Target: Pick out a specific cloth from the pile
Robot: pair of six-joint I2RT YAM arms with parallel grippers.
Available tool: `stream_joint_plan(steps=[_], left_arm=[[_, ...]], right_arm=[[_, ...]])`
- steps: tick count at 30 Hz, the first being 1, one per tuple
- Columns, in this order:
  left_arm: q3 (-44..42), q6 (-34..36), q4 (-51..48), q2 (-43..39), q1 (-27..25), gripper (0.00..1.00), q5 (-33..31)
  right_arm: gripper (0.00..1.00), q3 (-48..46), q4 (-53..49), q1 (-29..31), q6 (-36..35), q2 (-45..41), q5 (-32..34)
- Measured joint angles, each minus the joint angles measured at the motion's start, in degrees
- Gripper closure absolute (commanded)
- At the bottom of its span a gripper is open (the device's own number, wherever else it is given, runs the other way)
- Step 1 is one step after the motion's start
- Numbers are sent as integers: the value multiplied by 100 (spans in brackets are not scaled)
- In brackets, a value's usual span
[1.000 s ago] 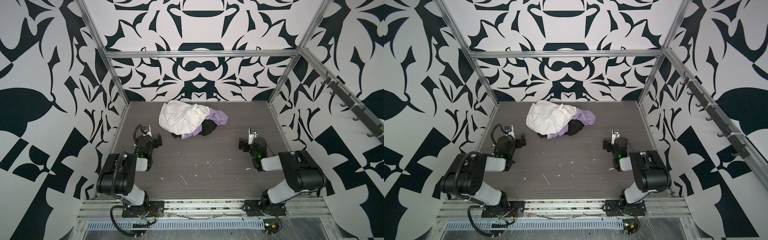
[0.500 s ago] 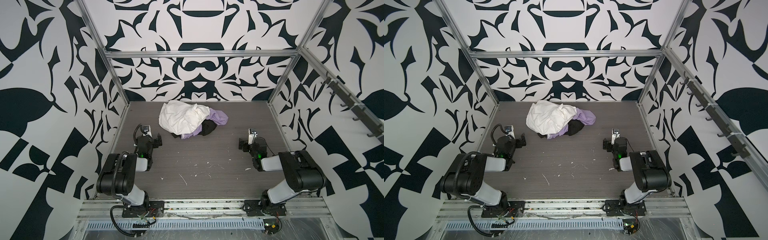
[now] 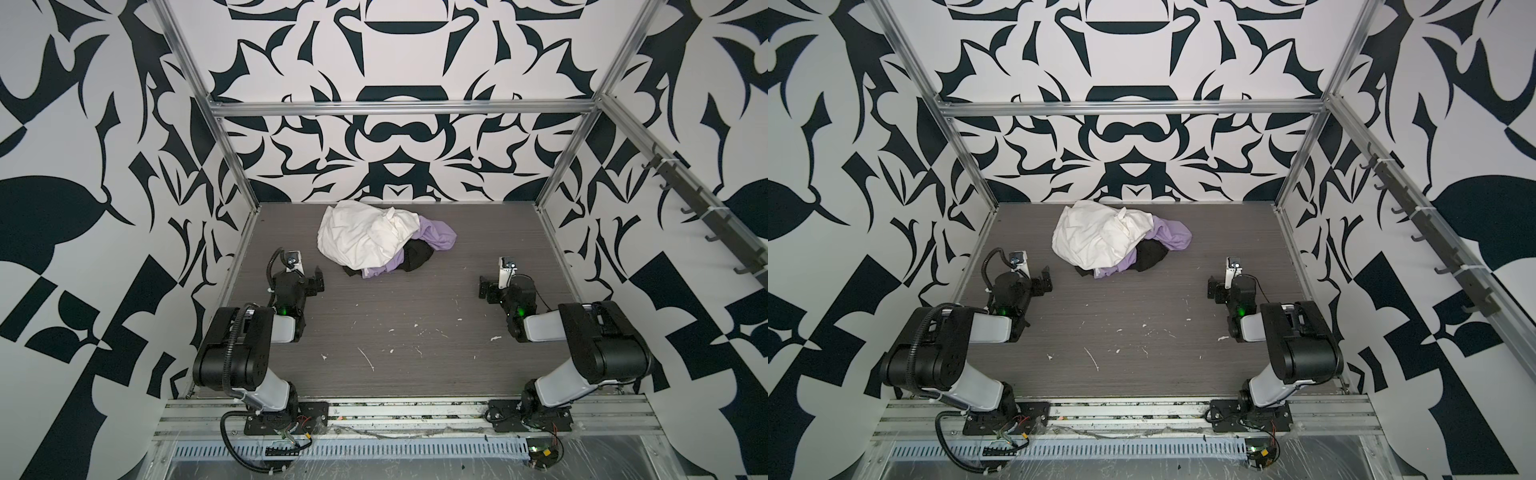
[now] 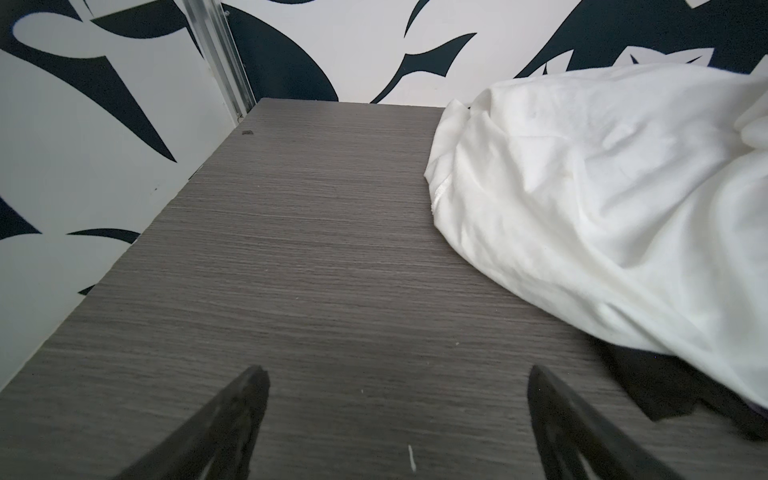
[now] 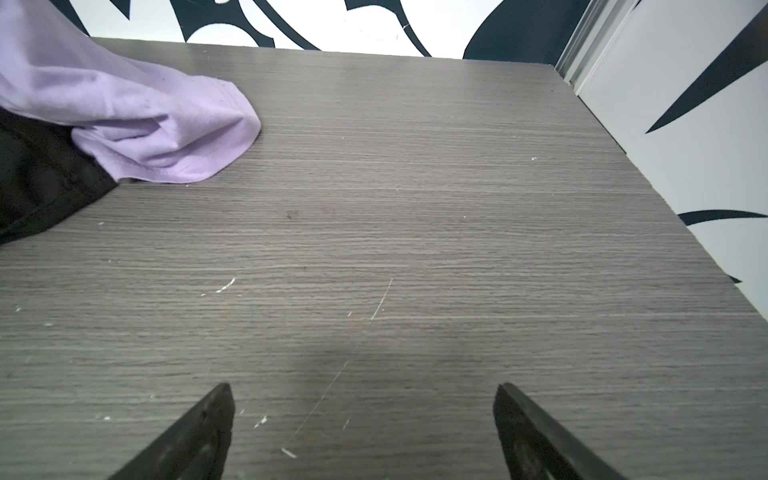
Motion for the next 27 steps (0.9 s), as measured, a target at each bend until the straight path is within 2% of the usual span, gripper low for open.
stream_joint_plan(steps=[6,9,13,17,21,27], left_arm=[[-28,-2,-9,-55,0,0,24],[-70,0,-208,-317,-35,1,-17],[-39,-4,-791,-981,-195,1,-297],[352,-111,-1735,-1482,-422,1,-682],[938,-498,-2688,-1768,-503,0,-763],[1467,-1207,-3530,-1694,-538,1,-452]], right_arm=[[1,-2,-22,2,46,-44,48],[1,-2,-256,42,94,-396,210],[1,332,-1213,68,214,-1069,437],[0,1021,-2131,153,498,-1325,562],[0,1720,-3053,190,1069,-1292,535],[1,2304,-3567,190,1862,-695,-111]])
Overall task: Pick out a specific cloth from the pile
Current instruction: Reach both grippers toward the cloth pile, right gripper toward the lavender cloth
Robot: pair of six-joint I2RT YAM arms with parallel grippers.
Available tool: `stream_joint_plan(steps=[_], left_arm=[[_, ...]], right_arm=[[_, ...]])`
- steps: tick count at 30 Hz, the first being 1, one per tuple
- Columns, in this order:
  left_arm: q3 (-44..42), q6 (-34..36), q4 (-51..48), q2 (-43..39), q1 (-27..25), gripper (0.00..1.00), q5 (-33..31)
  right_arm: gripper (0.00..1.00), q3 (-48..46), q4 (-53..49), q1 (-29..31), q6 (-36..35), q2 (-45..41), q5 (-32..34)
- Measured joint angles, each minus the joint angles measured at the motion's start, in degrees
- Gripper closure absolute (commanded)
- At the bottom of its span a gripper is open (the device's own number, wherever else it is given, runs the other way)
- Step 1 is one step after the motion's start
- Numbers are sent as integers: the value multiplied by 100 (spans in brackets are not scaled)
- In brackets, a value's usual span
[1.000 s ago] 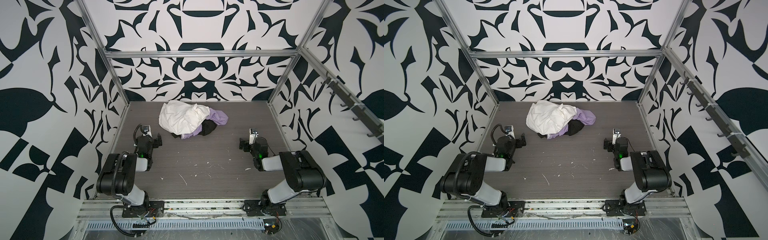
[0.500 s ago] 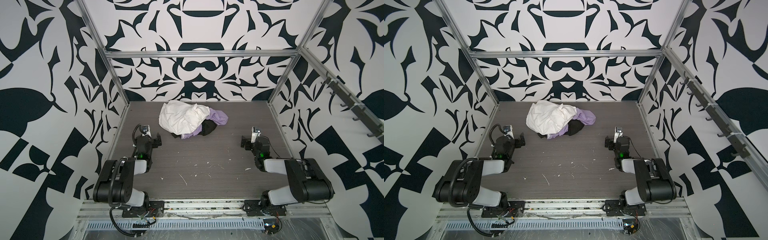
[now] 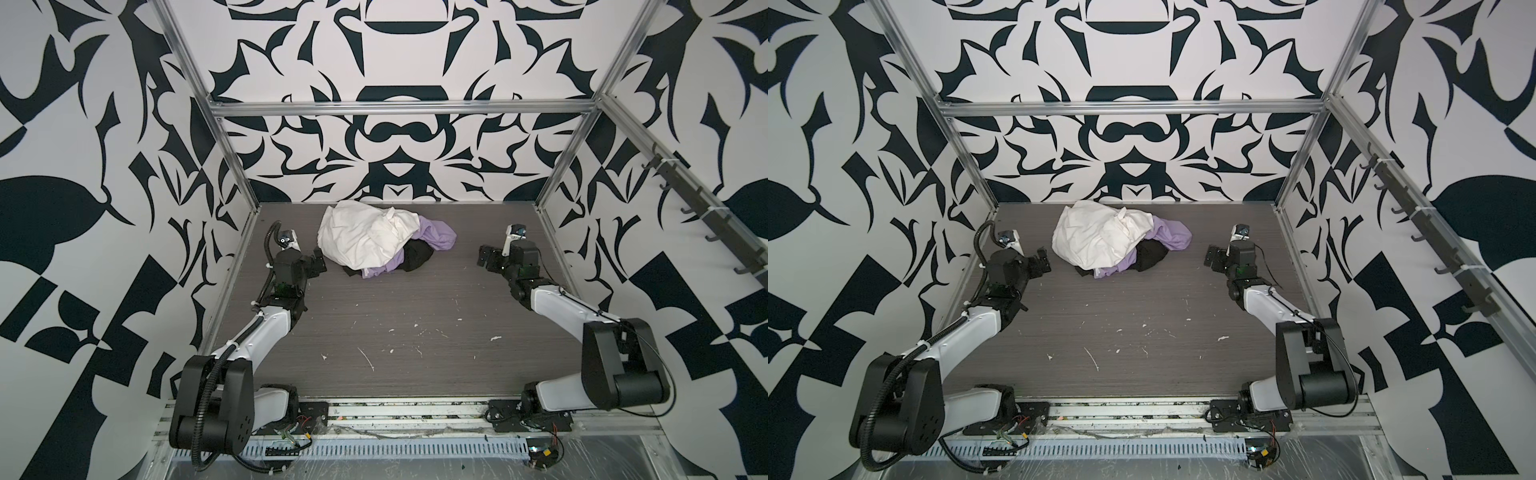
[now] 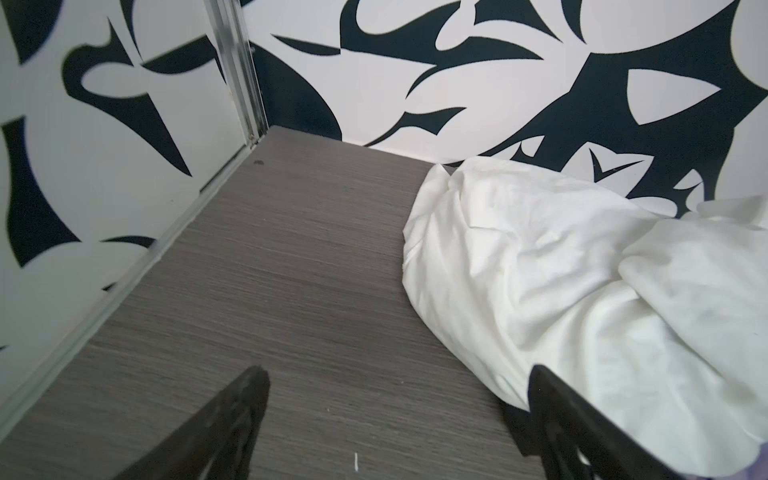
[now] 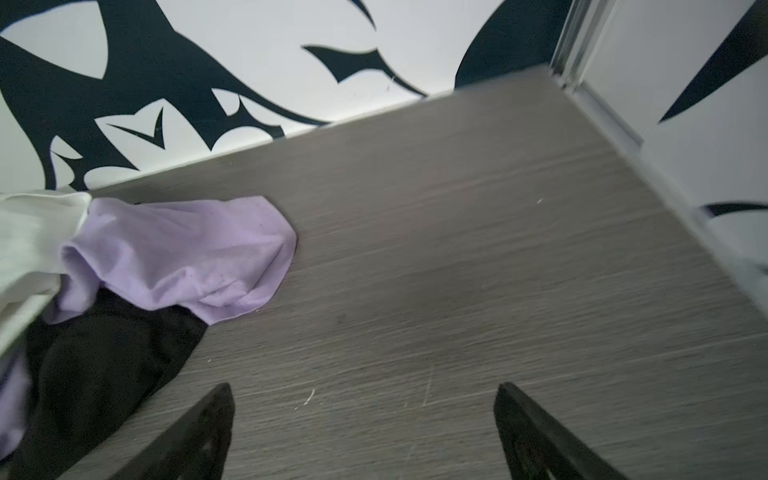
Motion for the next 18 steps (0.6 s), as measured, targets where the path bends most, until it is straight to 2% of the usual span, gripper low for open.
stream_joint_plan(steps=[4,9,14,18], left_arm=[[601,-310,-756,560,-164,0,315],[1165,-363,-1231,907,-684,0,723],[1458,-363,-1296,1067,-1075,0,1314],[1578,-374,-1318,1235,-1169,0,1681]], right_arm=[[2,400,-511,0,566,577,-616],[8,966,-824,0,975,1121,-1279],[11,1532,-1021,61,1093,1628,-1884],[13,1991,-1270,262,979,1958,-2094]])
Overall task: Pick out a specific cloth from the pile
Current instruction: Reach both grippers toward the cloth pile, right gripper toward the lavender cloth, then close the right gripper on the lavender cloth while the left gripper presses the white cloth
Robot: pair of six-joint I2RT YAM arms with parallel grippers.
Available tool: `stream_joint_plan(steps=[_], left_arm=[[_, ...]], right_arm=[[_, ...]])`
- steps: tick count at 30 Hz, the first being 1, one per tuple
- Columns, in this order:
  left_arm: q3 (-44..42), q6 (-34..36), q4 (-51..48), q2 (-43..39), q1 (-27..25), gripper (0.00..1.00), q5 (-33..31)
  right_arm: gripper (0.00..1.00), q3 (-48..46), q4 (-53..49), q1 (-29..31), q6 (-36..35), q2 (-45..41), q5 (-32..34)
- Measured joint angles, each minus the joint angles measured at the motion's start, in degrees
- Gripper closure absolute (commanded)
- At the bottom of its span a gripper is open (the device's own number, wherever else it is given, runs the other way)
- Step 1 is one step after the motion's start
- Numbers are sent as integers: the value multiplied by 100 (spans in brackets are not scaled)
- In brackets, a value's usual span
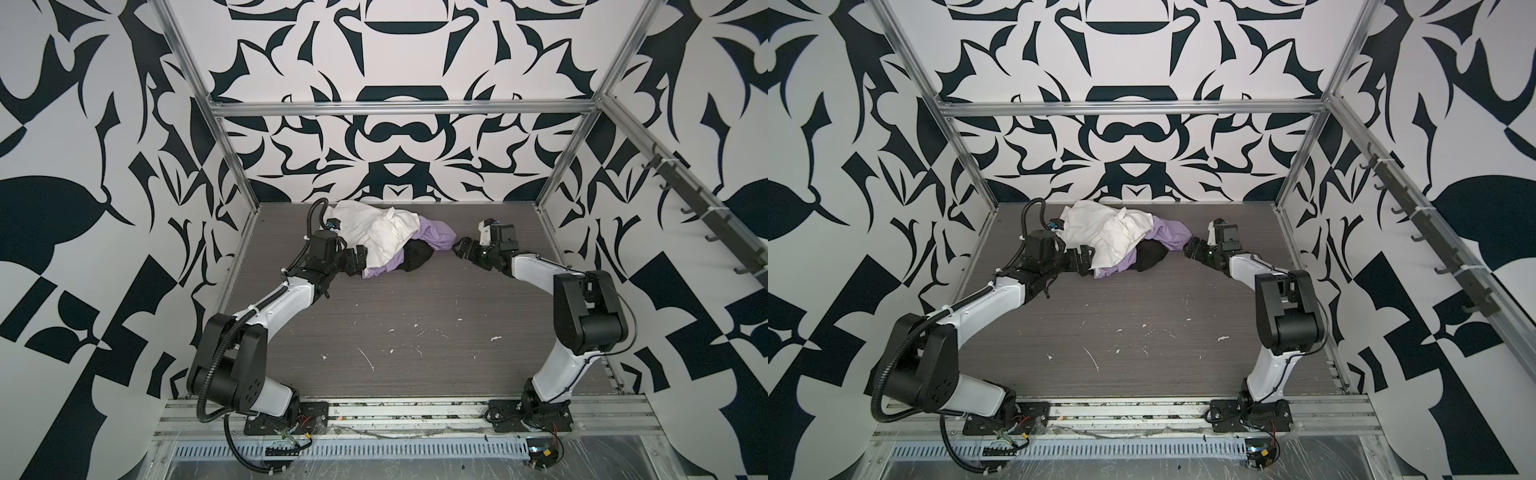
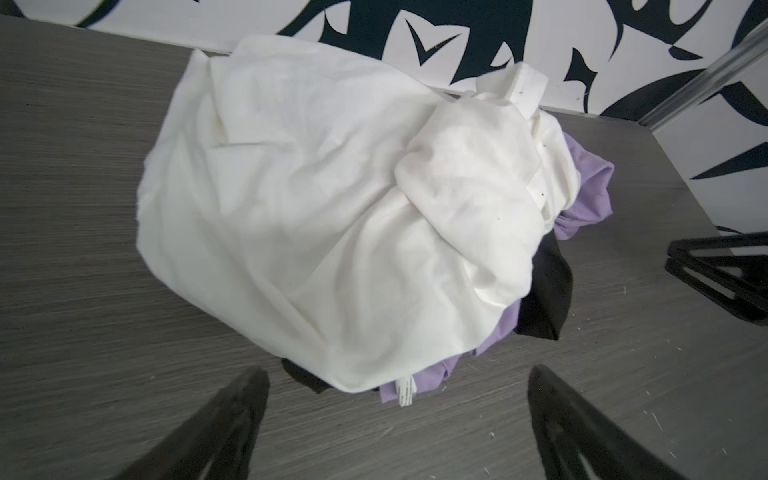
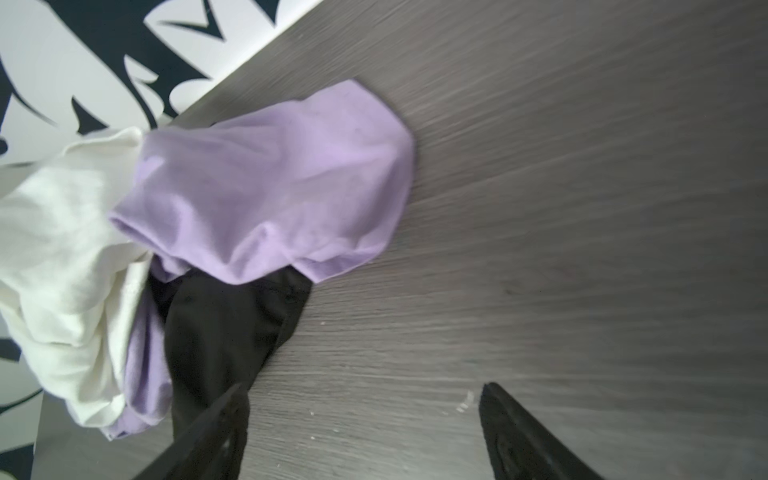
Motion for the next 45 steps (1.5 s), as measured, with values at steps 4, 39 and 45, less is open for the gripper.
stream_joint_plan(steps=[4,39,45], left_arm=[[83,-63,-90,111,-52,1,229],[667,-662,782,1373,-632,3,417],[667,-662,780,1373,-632,3,417]], right_arm=[[14,402,-243,219,-201,201,-87],[34,2944,9,750,-426,2083,-227],[52,3053,22,756,-393,2107,-326]])
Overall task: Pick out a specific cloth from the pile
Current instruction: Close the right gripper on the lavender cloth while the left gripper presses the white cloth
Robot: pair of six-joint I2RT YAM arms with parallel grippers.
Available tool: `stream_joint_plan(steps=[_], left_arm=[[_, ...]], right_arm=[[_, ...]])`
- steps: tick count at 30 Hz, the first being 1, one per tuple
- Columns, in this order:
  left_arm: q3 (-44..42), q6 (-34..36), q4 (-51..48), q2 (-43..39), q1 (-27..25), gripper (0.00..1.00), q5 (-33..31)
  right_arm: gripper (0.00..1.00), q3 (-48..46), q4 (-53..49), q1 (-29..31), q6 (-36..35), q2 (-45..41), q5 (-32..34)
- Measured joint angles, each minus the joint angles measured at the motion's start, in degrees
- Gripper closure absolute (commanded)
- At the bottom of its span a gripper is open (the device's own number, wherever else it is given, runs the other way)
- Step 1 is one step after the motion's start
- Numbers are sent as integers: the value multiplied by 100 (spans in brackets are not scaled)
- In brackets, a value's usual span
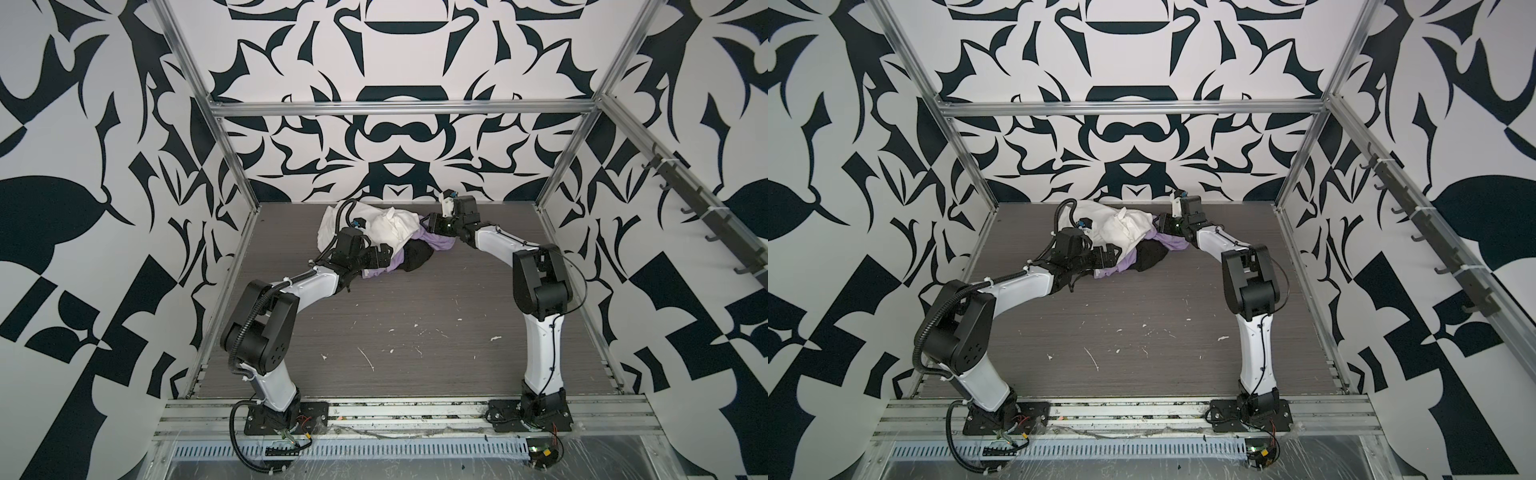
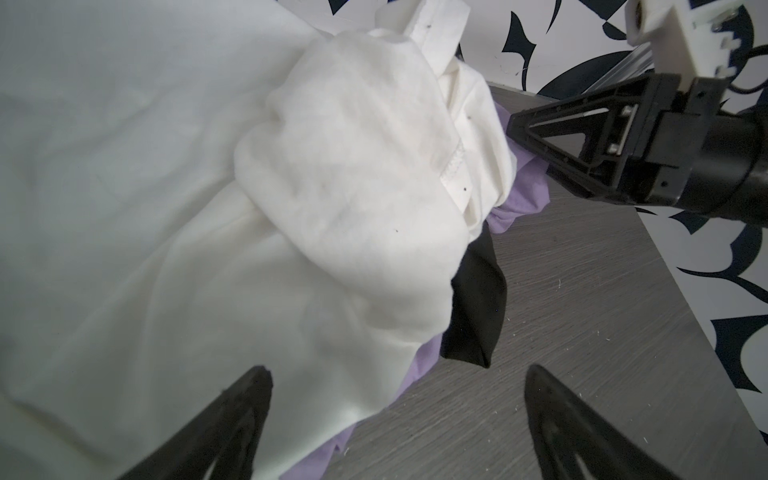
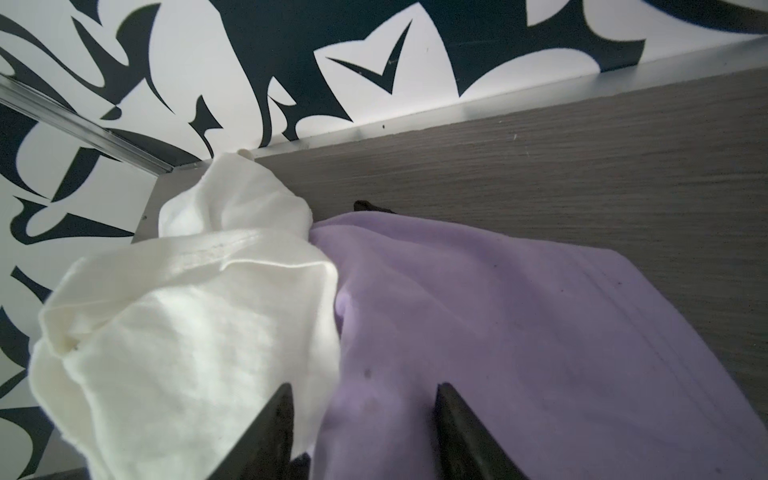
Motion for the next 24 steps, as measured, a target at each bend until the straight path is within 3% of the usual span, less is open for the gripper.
stream_joint_plan(steps=[14,24], left_arm=[[103,0,-111,0,0,2,0],[136,2,-114,-2,-4,1,-7]], right_arm=[[87,94,170,-2,264,269,-275],[96,94,192,-2,361,323,-317]])
